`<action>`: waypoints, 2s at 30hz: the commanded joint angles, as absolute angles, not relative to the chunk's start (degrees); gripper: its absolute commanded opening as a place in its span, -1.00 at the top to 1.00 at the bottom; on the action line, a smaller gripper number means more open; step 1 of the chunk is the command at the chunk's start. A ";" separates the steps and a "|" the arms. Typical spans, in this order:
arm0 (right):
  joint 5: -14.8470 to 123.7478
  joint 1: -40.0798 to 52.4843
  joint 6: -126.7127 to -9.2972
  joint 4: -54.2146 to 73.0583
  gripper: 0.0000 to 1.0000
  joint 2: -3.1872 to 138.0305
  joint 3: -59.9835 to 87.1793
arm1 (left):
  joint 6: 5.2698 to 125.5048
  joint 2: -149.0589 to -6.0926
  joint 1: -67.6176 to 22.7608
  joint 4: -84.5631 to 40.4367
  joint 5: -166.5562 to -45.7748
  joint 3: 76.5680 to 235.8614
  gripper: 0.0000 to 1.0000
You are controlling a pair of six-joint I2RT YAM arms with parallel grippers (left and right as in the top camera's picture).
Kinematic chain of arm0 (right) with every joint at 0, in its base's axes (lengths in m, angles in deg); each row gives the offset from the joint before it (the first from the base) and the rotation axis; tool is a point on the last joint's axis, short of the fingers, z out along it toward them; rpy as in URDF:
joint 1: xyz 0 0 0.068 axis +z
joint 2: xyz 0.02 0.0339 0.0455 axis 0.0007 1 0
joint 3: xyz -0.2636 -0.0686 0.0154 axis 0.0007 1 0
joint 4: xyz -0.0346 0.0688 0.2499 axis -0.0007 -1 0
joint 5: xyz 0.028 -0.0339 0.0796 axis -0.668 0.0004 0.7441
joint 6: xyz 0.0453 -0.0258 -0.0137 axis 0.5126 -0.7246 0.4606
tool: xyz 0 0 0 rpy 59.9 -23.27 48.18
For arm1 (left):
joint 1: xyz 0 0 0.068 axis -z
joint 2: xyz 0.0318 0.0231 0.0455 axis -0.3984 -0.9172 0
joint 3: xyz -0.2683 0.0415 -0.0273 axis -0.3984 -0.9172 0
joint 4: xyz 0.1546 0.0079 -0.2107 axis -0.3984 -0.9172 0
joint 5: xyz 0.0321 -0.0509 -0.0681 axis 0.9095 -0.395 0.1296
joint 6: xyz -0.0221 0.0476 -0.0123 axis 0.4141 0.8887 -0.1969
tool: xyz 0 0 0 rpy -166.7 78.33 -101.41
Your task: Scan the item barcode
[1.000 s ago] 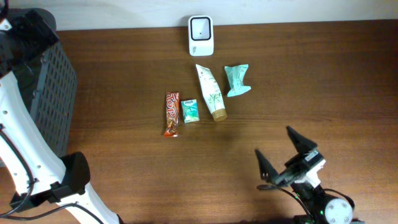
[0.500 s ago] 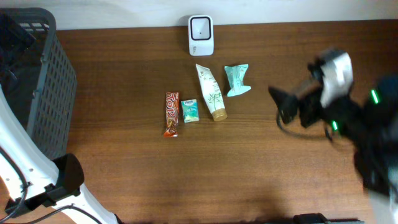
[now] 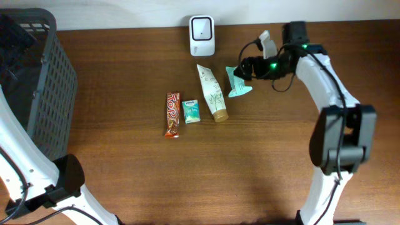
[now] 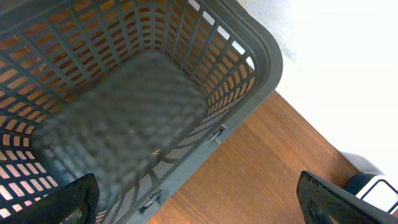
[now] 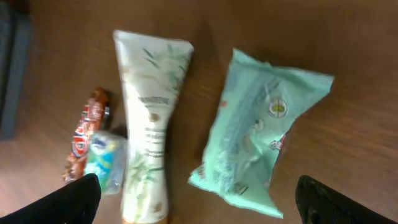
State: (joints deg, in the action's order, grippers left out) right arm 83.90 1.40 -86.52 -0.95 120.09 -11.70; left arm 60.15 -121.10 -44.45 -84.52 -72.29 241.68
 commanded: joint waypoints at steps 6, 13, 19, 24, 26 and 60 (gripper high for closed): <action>86.33 1.21 -83.28 1.54 -0.33 128.46 -12.38 | 59.69 -120.23 -44.65 -84.56 -71.83 242.13 -0.98; 86.53 2.87 -82.19 3.49 -0.06 131.08 -12.12 | 59.69 -120.23 -44.65 -84.56 -71.83 242.13 -0.98; 75.58 3.04 -81.14 -5.30 0.92 129.66 -19.22 | 59.69 -120.23 -44.65 -84.56 -71.83 242.13 -0.99; 28.67 8.09 -68.88 -28.51 0.92 128.59 -36.18 | 59.69 -120.23 -44.65 -84.56 -71.83 242.13 -0.98; 11.62 11.07 -61.21 -32.60 0.92 129.13 -35.29 | 59.69 -120.23 -44.65 -84.56 -71.83 242.13 -0.98; 96.71 -13.85 -94.69 -28.34 -0.93 132.94 -18.02 | 59.69 -120.23 -44.65 -84.56 -71.83 242.13 -0.98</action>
State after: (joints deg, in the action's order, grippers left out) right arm 90.42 -13.90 -93.67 -31.77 133.79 -21.12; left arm 60.15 -121.10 -44.47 -84.52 -72.29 241.68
